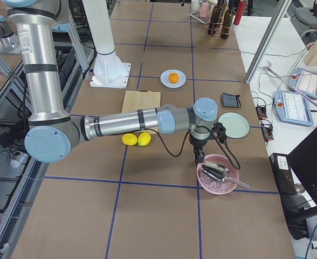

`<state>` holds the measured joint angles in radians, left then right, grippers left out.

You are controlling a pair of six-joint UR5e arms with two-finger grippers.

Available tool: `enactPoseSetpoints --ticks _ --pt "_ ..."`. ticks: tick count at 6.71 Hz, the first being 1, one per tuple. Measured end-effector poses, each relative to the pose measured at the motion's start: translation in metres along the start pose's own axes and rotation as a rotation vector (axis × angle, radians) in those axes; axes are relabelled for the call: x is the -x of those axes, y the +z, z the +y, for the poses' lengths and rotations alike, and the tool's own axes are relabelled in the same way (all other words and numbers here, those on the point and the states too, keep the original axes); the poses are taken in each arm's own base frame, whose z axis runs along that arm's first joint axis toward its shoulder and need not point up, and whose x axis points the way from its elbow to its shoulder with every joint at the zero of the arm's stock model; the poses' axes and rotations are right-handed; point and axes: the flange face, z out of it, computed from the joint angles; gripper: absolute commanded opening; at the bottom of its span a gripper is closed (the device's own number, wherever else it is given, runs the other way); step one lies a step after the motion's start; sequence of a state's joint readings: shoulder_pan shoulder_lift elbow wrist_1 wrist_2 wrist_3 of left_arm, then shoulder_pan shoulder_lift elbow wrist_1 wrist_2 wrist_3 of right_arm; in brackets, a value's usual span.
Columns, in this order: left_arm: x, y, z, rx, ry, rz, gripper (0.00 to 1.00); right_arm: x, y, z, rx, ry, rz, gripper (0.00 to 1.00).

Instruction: Pick orange to plate

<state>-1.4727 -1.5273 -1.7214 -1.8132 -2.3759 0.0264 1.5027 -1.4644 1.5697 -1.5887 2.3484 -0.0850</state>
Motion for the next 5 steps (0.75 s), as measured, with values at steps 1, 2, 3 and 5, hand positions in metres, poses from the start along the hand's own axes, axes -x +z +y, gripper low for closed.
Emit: enactPoseSetpoints --ticks 1,2,3,5 --pt "0.021 -0.016 0.011 0.060 -0.065 0.034 1.00 -0.038 0.003 0.012 0.013 -0.014 -0.018 1.00" --pt "0.030 -0.020 0.019 0.114 -0.124 0.059 1.00 -0.053 -0.001 0.015 0.010 -0.022 -0.032 1.00" --pt "0.034 -0.020 0.023 0.145 -0.149 0.070 1.00 -0.053 -0.006 0.010 0.005 -0.031 -0.034 1.00" --pt "0.030 -0.026 0.029 0.154 -0.159 0.072 1.00 -0.041 -0.012 0.006 -0.005 -0.031 -0.026 1.00"
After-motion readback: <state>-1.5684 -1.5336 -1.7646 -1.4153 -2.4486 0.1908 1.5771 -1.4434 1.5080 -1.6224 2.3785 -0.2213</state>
